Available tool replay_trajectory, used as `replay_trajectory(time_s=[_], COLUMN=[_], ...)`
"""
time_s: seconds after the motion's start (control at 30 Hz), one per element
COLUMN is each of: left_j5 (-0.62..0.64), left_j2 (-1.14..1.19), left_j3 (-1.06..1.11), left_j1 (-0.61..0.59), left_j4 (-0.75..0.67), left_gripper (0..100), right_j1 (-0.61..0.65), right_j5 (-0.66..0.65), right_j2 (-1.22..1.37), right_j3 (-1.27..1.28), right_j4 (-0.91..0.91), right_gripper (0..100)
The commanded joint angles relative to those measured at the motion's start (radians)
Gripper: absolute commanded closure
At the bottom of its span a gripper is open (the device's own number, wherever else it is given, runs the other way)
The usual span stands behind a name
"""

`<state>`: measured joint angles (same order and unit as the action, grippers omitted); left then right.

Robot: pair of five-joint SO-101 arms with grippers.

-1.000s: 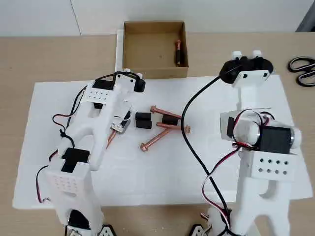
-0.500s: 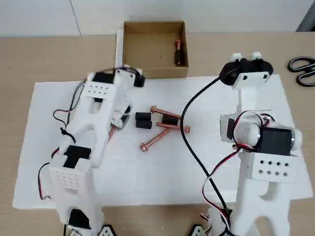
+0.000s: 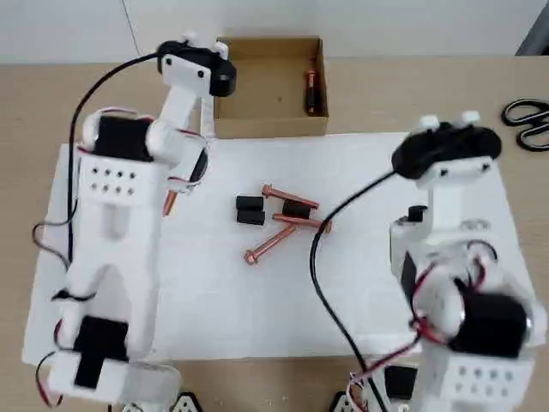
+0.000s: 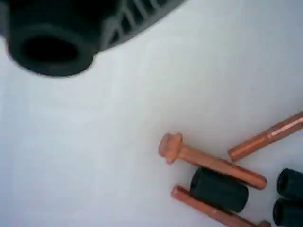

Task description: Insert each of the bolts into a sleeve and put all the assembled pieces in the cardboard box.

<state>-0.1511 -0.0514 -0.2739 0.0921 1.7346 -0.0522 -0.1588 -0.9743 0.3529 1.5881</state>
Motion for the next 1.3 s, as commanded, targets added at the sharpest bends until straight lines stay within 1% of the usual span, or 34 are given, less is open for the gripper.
replay_trajectory(time_s=[0.0,0.1,0.27,0.43,0.53,0.63,0.73,0.8,0.87,1.0,1.13,1.2,1.27], left_j5=[0.006,0.006,0.006,0.006,0.006,0.006,0.008,0.018,0.066,0.226,0.328,0.416,0.482], left_j2=[-0.124,-0.181,-0.224,-0.249,-0.25,-0.252,-0.252,-0.252,-0.252,-0.295,-0.385,-0.417,-0.425], left_j3=[0.068,0.11,0.139,0.137,0.139,0.139,0.139,0.14,0.14,0.139,0.14,0.142,0.145], left_j1=[-0.008,-0.003,-0.006,-0.003,-0.003,-0.009,-0.011,-0.008,0.003,0.02,0.098,0.164,0.212], left_j4=[0.014,0.0,-0.011,-0.011,-0.008,0.002,0.015,0.015,0.015,0.008,-0.129,-0.196,-0.218], left_gripper=[99,99,99,99,99,99,99,99,99,99,99,99,99], right_j1=[0.007,0.008,0.024,0.166,0.237,0.259,0.262,0.262,0.262,0.282,0.395,0.452,0.499], right_j5=[0.003,0.005,0.011,0.012,0.012,0.012,0.009,0.009,0.009,0.011,0.011,0.012,0.014], right_j2=[-0.091,-0.179,-0.346,-0.498,-0.591,-0.694,-0.816,-0.852,-0.837,-0.829,-0.828,-0.828,-0.828], right_j3=[0.087,0.184,0.368,0.672,0.798,0.864,0.944,0.982,0.985,0.988,1.013,1.026,1.043], right_j4=[-0.008,-0.048,-0.26,-0.473,-0.567,-0.615,-0.625,-0.622,-0.618,-0.622,-0.622,-0.624,-0.631], right_gripper=[99.5,99.5,99.5,99.5,99.5,99.5,99.5,99.5,99.5,99.5,99.5,99.5,99.5])
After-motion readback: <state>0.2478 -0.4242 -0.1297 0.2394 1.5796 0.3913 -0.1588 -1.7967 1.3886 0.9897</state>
